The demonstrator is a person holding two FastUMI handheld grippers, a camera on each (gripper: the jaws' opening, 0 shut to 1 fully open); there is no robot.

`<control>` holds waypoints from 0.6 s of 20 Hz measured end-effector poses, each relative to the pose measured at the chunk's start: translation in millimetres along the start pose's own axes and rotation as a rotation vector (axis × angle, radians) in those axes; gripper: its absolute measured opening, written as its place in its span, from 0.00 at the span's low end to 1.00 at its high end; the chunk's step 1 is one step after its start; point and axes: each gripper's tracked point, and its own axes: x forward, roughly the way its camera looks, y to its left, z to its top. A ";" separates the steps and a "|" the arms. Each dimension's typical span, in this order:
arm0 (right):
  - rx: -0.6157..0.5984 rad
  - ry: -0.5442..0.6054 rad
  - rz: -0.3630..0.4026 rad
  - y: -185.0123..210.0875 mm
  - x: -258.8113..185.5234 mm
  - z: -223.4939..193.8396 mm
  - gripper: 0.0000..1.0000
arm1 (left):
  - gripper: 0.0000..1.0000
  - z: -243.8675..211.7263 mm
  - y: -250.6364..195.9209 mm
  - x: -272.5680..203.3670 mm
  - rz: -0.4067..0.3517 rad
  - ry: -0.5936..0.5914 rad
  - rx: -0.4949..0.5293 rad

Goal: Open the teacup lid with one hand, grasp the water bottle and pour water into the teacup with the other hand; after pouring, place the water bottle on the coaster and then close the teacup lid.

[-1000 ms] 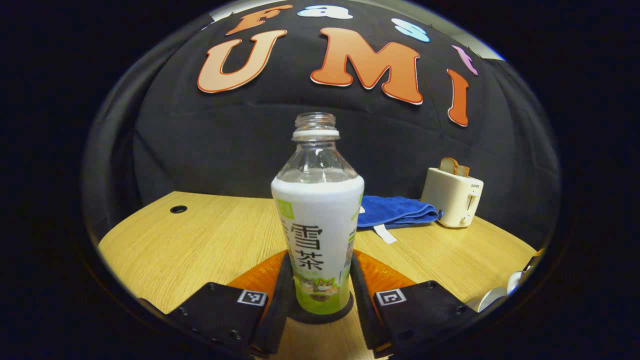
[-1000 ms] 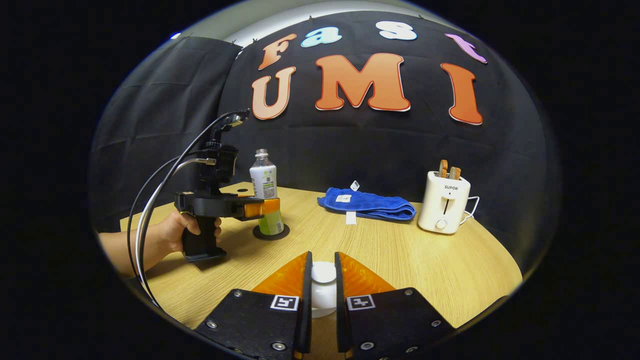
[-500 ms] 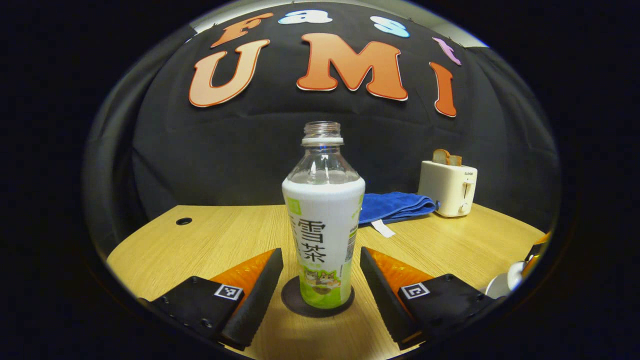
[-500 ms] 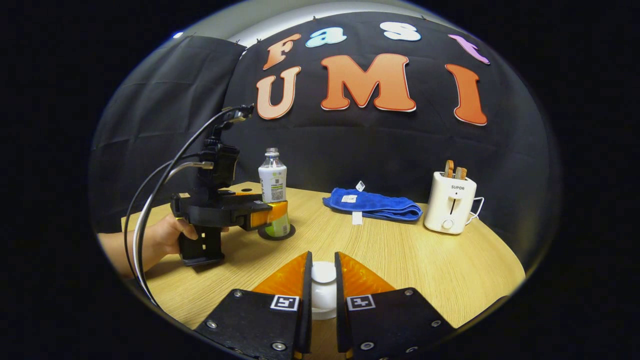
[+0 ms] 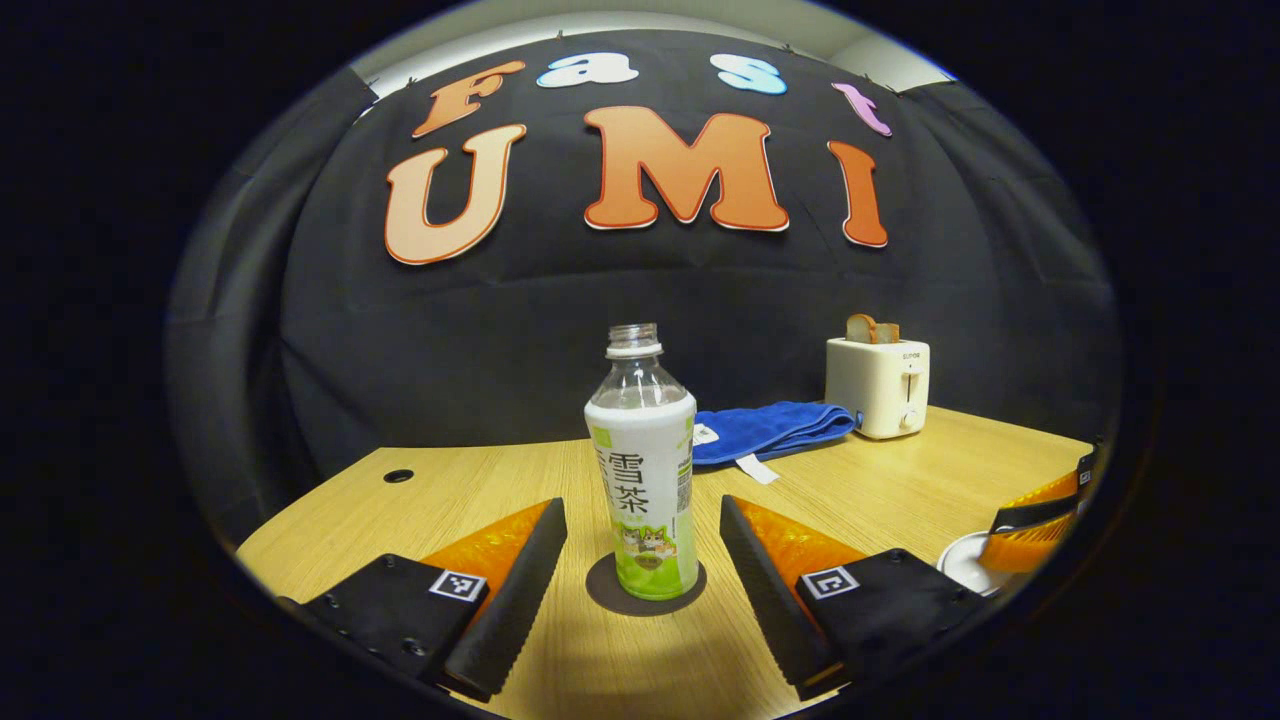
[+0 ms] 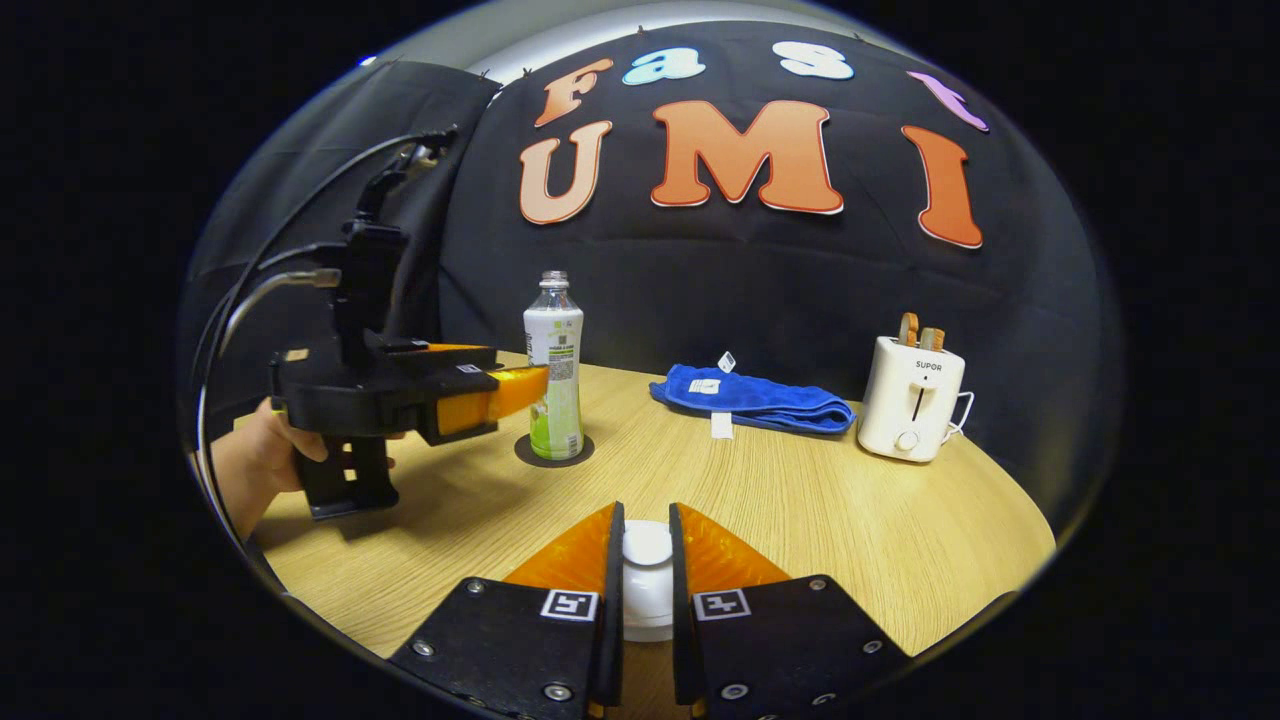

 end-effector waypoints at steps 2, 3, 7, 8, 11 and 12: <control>0.006 0.001 0.003 2.5 1.1 -0.8 0.20 | 0.98 9.9 2.8 -12.6 0.008 -0.021 -0.013; 0.007 0.003 0.001 2.4 0.3 -1.1 0.21 | 0.98 14.4 3.7 -18.8 0.011 -0.030 -0.022; 0.006 -0.009 -0.017 0.0 -5.3 6.0 0.29 | 0.98 37.3 11.4 -46.4 0.035 -0.068 -0.053; 0.001 -0.027 -0.025 -1.3 -9.2 13.4 0.35 | 0.98 43.2 14.1 -52.9 0.043 -0.077 -0.061; -0.005 -0.085 -0.037 -4.3 -20.6 36.2 0.49 | 0.98 66.7 23.8 -73.2 0.067 -0.117 -0.076; -0.008 -0.109 -0.049 -7.8 -25.5 46.5 0.56 | 0.98 73.4 27.8 -81.0 0.080 -0.127 -0.080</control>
